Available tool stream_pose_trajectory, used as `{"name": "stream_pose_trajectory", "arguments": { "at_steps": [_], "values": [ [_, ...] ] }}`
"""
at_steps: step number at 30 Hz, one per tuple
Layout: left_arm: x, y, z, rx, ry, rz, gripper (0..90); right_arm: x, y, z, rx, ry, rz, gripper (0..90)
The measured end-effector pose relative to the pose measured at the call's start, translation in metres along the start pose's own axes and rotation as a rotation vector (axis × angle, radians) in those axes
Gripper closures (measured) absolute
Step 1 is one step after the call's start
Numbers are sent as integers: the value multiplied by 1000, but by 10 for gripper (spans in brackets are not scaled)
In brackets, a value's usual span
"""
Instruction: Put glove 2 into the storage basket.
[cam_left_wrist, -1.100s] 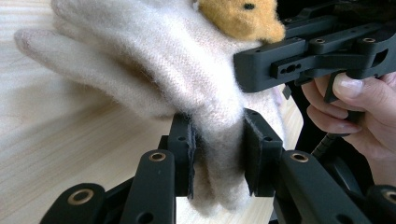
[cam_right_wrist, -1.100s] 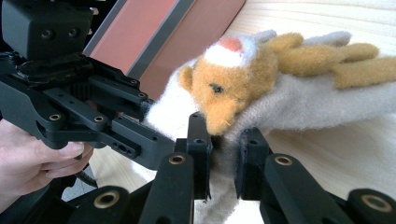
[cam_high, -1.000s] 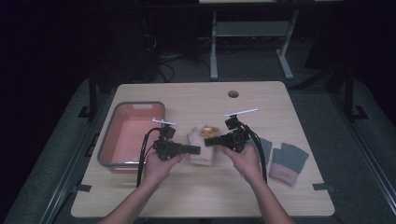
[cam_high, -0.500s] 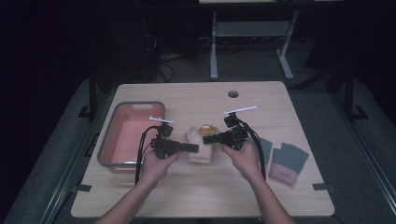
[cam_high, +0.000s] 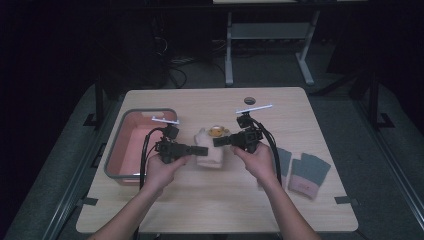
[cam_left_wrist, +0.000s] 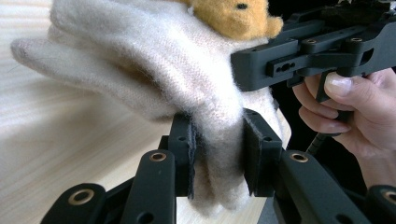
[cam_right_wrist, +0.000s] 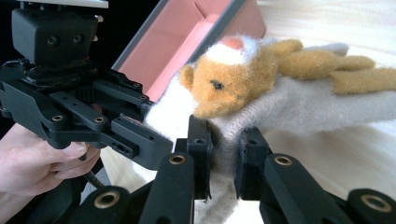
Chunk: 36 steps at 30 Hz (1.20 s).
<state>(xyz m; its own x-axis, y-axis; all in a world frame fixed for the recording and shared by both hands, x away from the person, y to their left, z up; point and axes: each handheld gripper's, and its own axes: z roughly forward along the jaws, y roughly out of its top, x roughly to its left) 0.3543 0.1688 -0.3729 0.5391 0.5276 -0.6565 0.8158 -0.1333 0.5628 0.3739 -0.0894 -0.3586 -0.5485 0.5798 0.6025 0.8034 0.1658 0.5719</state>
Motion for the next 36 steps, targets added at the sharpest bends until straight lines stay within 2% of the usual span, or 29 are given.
{"name": "stream_pose_trajectory", "arguments": {
  "at_steps": [6,12,18,36],
  "values": [
    [1,6,-10,-14,-10,5,683,6,9,0,-1,3,-11,790],
    [1,10,-21,-37,-7,1,684,15,20,4,-6,13,-28,790],
    [1,15,-34,-53,-3,14,684,21,29,6,-10,25,-37,790],
    [7,21,-69,-104,11,0,684,47,57,24,-2,60,-70,790]
  ]
}}
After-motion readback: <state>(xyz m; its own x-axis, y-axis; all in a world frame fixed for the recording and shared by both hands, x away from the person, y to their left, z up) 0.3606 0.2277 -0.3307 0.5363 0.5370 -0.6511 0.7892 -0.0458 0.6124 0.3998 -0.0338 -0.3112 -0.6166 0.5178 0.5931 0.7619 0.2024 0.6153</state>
